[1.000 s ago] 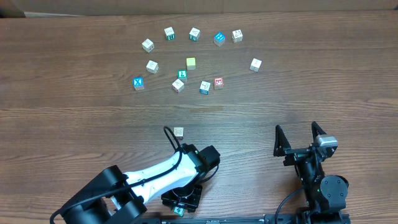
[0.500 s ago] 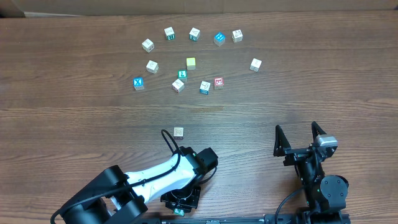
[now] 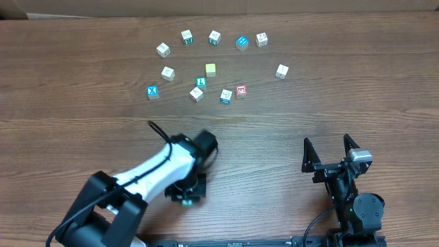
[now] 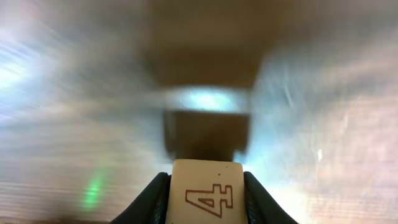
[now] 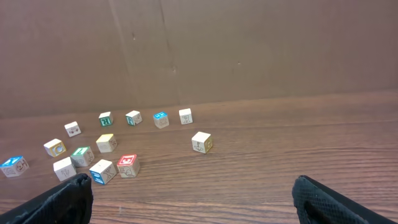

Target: Form a horizontal line

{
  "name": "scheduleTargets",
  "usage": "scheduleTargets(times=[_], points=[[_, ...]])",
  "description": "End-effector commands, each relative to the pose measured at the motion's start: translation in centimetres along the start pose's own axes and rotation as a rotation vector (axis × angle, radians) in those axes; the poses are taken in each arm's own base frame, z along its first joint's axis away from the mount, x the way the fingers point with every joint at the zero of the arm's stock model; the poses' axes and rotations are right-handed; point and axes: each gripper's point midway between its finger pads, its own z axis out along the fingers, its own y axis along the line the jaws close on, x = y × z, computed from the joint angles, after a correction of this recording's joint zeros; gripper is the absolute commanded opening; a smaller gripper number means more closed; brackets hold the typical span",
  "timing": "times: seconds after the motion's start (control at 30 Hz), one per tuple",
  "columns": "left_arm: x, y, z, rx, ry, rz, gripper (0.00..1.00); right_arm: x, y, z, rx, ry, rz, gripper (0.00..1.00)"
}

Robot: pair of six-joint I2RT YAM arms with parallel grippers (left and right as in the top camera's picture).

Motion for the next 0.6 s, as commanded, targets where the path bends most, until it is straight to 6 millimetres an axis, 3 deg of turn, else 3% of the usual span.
scheduleTargets(times=[0.0,0.1,0.13,0.33,0.47,0.57], points=[[-3.8,2.6,-1.6,-0.049,-0.104,-0.046,0.30,0.1,0.1,0.0,-0.005,-0.005,-0.008,1.00],[-6.0,3.7,-2.3,-0.022,-0.157,-0.071,0.34,0.1,0.1,0.0,-0.005,-0.005,-0.008,1.00],[-7.7,4.1,-2.7,0.003,-0.207,-0.056,0.34,0.1,0.1,0.0,-0.005,-0.005,-0.008,1.00],[-12.0,5.4,-3.7,0.051,-0.355,-0.097,0.34,0.1,0.1,0.0,-0.005,-0.005,-0.008,1.00],[-13.6,5.5,-4.4,0.083,-0.416,-0.118,0.34,0.1,0.1,0.0,-0.005,-0.005,-0.008,1.00],[-13.5,5.4,-4.3,0.082,-0.411,-0.115,0.43,0.1,0.1,0.0,-0.005,-0.005,-0.008,1.00]])
